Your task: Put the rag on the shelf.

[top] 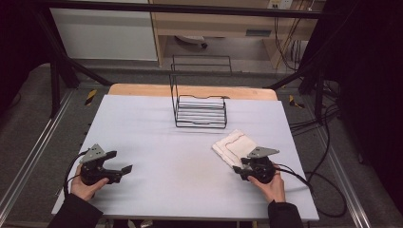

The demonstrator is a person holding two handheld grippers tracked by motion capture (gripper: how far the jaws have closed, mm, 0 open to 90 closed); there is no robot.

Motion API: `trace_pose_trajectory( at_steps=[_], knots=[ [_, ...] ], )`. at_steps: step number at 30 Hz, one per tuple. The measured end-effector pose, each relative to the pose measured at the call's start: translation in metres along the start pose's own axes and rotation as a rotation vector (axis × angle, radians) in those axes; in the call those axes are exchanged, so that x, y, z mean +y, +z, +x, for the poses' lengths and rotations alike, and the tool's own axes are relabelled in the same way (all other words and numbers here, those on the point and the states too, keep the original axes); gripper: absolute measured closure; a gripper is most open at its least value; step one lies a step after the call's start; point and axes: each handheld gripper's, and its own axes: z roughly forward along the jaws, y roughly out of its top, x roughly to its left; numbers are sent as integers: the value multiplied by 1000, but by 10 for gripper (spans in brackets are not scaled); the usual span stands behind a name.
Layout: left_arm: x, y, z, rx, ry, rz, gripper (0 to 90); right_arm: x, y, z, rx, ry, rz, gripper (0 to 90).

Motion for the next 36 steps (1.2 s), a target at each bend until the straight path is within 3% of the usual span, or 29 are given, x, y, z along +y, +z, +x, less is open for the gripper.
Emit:
trace_pose_trajectory(
  at_steps=[10, 16, 21, 29, 36],
  knots=[
    [0, 0, -1, 1, -1, 1, 95, -3, 6, 4, -43, -56, 18, 595],
    [0, 0, -1, 1, 0, 2, 99, 1, 7, 5, -80, -112, 51, 713],
    [0, 0, -1, 2, 0, 3, 102, 2, 7, 4, -59, -98, 52, 813],
    [0, 0, -1, 2, 2, 5, 103, 4, 3, 2, -39, -64, 43, 845],
    [0, 0, -1, 3, 3, 5, 104, 8, 1, 8, 21, -59, 41, 850]
  ],
)
